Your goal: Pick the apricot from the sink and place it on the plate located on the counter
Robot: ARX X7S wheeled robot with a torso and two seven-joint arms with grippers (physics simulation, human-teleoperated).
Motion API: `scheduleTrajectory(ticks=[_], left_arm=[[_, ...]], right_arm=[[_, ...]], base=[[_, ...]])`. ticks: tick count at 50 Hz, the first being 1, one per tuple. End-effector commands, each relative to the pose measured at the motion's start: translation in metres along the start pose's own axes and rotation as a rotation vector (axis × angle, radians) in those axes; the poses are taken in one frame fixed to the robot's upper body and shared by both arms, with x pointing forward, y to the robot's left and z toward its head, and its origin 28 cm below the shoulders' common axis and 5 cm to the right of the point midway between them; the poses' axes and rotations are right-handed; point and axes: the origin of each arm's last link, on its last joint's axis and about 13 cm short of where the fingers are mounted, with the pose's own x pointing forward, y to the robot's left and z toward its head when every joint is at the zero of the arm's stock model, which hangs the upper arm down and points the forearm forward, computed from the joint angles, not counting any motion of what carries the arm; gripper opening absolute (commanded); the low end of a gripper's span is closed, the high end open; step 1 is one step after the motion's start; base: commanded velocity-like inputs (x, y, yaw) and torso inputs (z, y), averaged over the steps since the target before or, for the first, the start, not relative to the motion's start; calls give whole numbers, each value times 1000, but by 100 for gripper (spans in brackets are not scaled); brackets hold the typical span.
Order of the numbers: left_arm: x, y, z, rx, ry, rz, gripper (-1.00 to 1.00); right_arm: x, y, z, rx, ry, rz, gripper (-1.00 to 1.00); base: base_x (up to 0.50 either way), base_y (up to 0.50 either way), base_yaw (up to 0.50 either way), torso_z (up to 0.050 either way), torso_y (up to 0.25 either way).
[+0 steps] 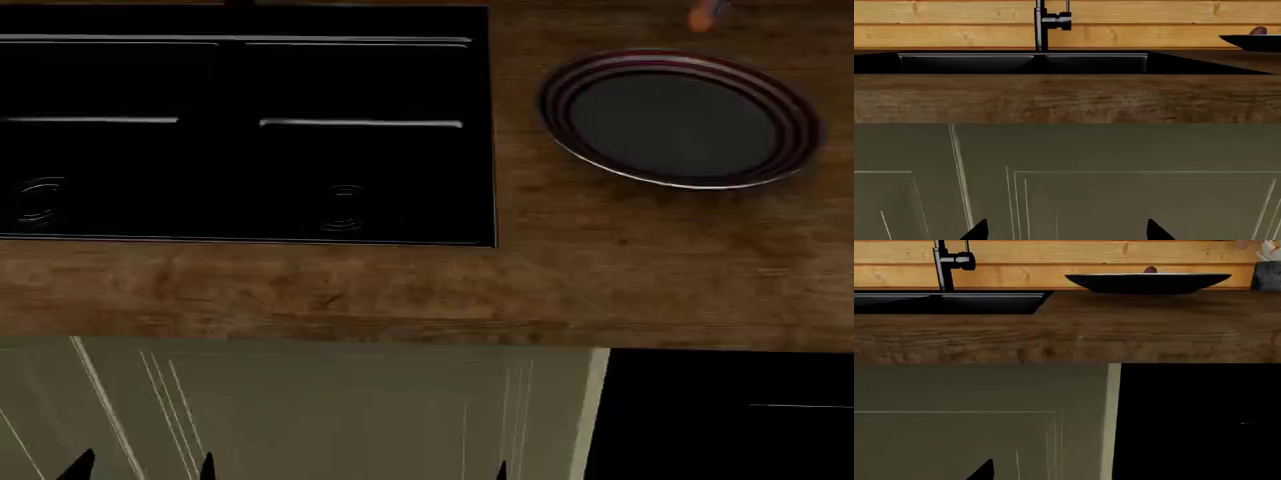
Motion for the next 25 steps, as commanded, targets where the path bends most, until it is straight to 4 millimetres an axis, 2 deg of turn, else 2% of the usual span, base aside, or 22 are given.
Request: scheduleTrajectory(ticks=[1,3,6,7,8,10,25], left_arm=[[0,0,0,0,0,0,100],[-3,0,4,2,1,13,100],[-5,1,8,-25,-22,30,100],[-5,0,8,-17,-23,32,100],[-5,-1,7,-11,-23,28,100],[-5,-2,6,-1,-20,24,100],[-10,0,7,5,-29,16,100]], right_arm=[[0,0,0,-9,0,0,100],[2,-3,-5,-156,49,-72,100],[3,-1,-5,-235,6,-89,100],[1,-1,-4,-250,-64,-90,100],[-1,-2,-4,-199,-20,-22,100],[-4,-4,0,-157,-31,-15,100],[-7,-3,6,-178,-66,-44,100]], base=[[0,0,0,0,0],[0,0,0,0,0],[0,0,0,0,0],[0,0,0,0,0],[0,0,0,0,0],[0,0,0,0,0],[79,471,0,0,0]])
